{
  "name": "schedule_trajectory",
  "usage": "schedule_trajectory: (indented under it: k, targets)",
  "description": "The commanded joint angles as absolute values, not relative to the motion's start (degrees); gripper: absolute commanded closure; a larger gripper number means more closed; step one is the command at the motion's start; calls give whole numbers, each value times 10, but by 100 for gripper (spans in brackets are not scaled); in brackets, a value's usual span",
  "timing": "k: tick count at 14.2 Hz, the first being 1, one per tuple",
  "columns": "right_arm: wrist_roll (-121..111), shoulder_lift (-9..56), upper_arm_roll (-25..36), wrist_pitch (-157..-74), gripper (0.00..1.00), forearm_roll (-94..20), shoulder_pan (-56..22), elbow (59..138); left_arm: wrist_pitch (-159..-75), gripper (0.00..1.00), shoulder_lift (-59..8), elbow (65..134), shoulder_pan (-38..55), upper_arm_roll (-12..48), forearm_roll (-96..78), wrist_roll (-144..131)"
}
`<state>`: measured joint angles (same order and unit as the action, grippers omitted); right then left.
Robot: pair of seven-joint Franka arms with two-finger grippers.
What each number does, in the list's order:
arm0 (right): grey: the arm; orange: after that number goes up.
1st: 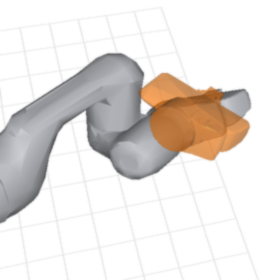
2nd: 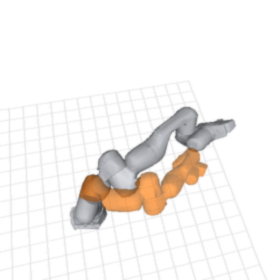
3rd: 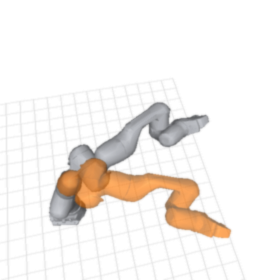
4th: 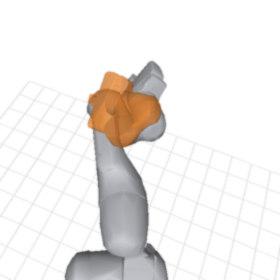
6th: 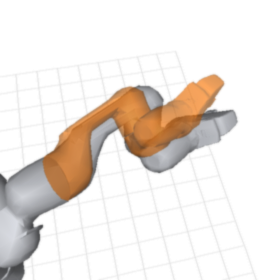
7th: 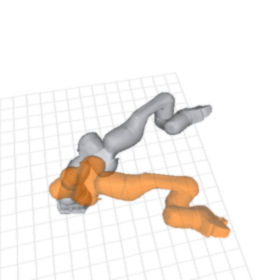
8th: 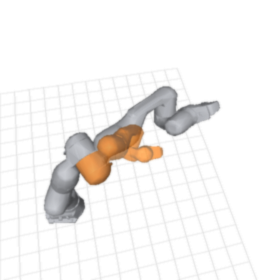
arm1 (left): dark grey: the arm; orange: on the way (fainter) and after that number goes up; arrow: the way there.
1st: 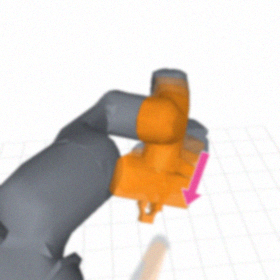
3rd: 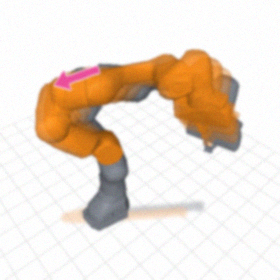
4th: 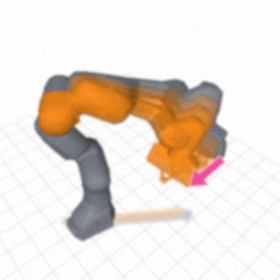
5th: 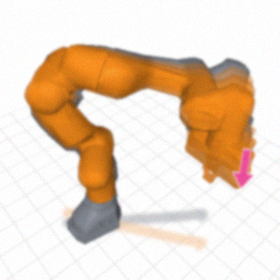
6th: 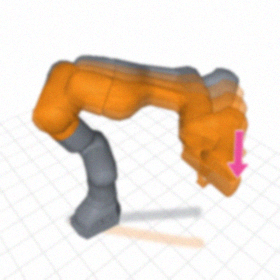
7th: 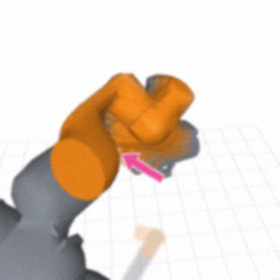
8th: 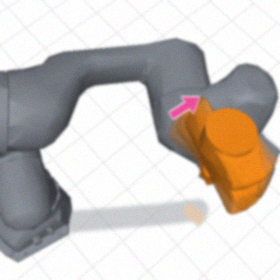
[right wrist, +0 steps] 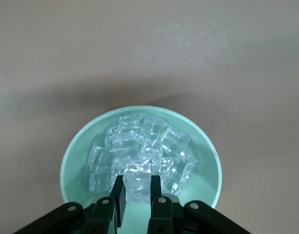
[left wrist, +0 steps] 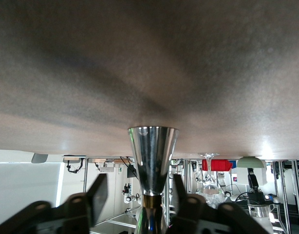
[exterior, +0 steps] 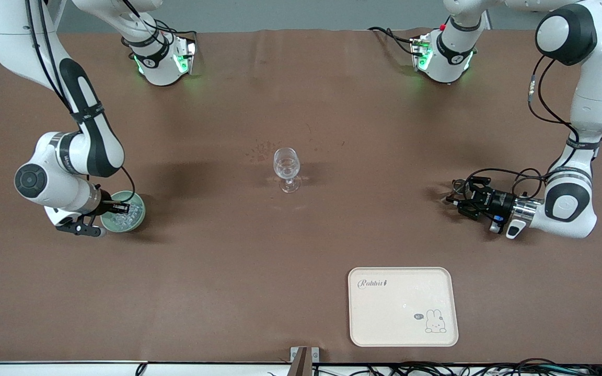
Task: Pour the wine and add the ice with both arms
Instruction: 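Lift the ice cube with the right gripper while the left gripper lifts jigger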
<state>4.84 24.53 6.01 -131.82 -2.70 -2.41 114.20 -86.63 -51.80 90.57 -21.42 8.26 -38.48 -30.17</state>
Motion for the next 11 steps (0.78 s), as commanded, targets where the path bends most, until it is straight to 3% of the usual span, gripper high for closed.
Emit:
schedule_trajectory:
  k: [1, 8, 11]
  targets:
    - [39, 231, 57, -1239, 98, -57, -21, 1087, -851, 50, -517, 906, -215, 83, -397, -293]
    - [42, 162, 63, -1025, 99, -52, -15, 927, -846, 95, -517, 904, -215, 83, -396, -285]
    - [41, 121, 65, -960, 99, -45, -11, 881, -821, 99, -512, 889, -216, 109, -398, -291]
